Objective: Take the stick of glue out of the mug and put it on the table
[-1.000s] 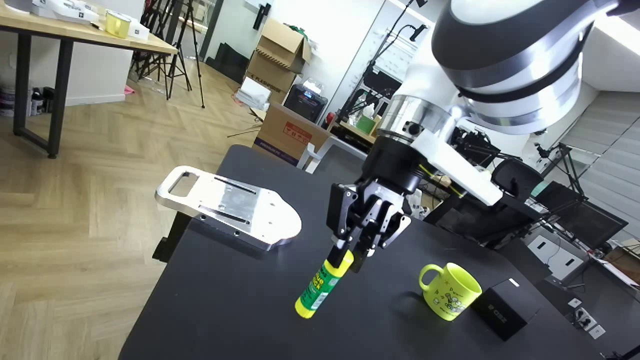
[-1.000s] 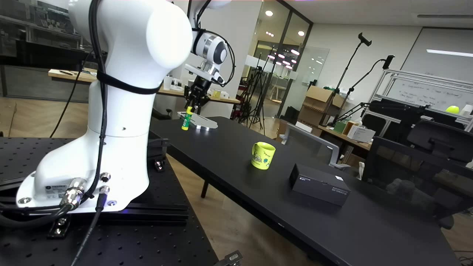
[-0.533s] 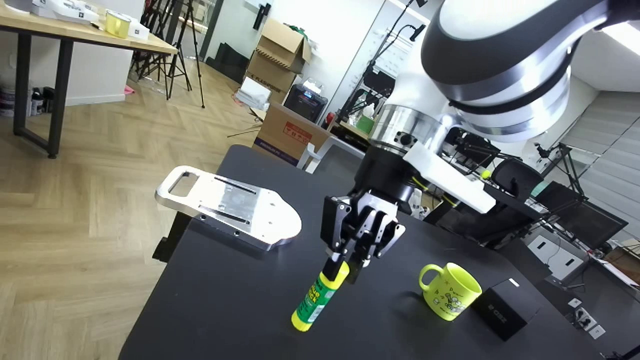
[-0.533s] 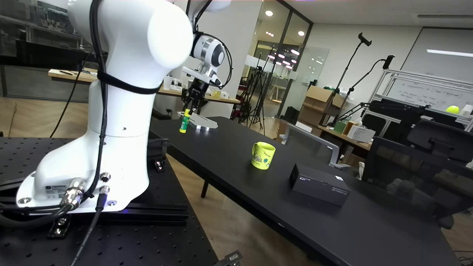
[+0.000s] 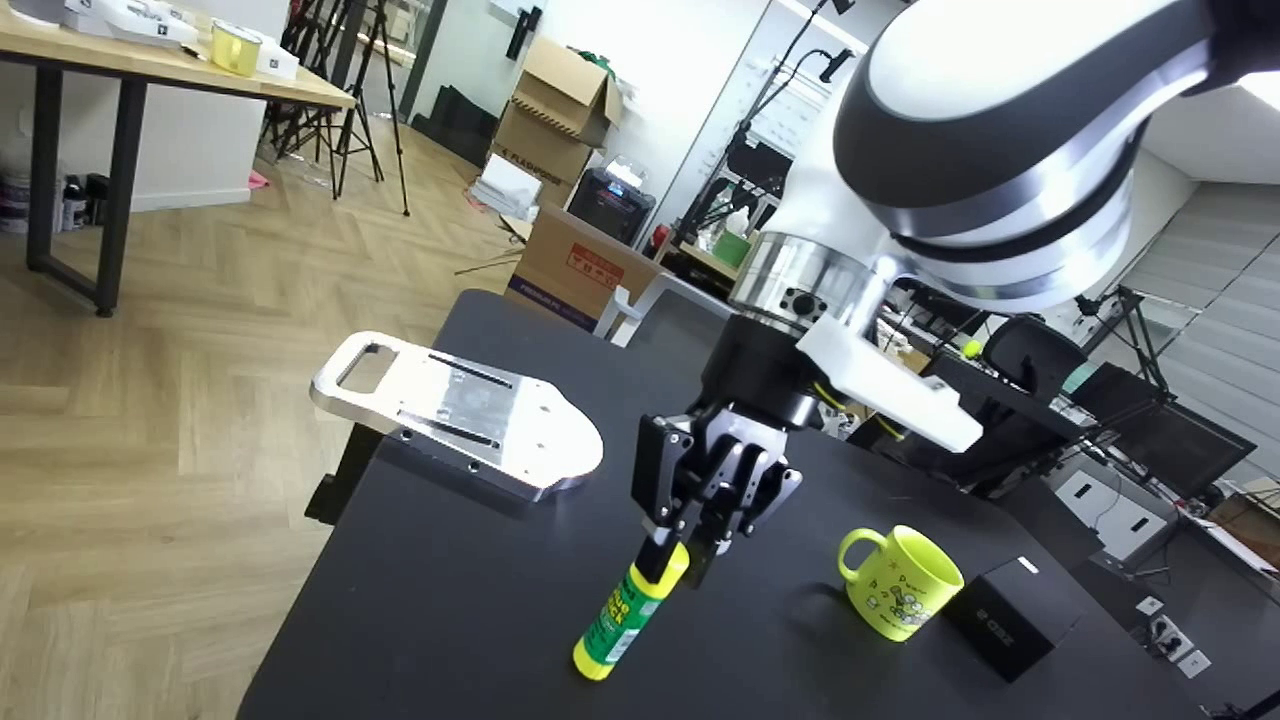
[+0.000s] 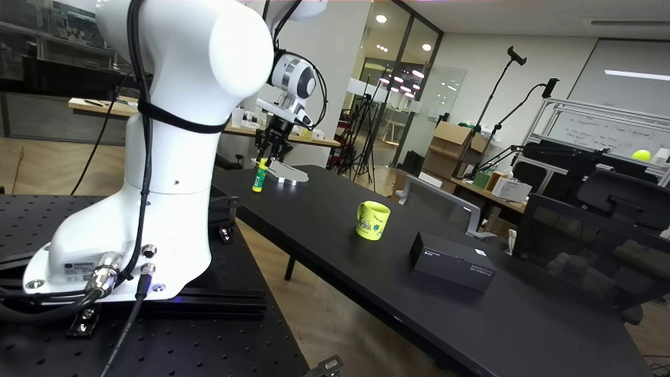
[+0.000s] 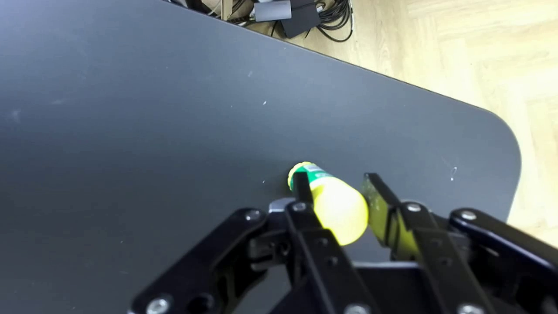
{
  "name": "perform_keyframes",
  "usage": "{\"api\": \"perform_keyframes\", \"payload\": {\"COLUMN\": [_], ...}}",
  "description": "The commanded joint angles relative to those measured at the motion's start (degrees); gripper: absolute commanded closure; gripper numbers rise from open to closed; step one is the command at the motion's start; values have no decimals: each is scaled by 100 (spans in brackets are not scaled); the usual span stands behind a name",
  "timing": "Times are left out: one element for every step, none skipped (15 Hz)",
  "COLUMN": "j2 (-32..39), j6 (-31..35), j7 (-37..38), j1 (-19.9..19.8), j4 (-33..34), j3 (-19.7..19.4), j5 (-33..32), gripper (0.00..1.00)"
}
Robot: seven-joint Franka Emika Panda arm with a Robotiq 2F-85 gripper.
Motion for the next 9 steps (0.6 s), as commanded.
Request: {"api": "perform_keyframes", "payload": {"j2": [-115, -137, -170, -212, -272, -345, -455, -593, -748], "j6": [129, 138, 130, 114, 108, 68, 35, 13, -52], "j7": [90, 89, 83, 95, 93, 97, 129, 141, 150], "j1": [11, 6, -6, -14, -32, -46, -59, -84, -116], "j4": [-163, -173, -160, -136, -127, -116, -126, -160, -212], "j3": [20, 20, 25, 23, 27, 28, 25, 31, 45], "j5": [7, 8, 24, 35, 57, 71, 84, 110, 160], "gripper": [41, 40, 34, 27, 21, 13, 7, 2, 0]}}
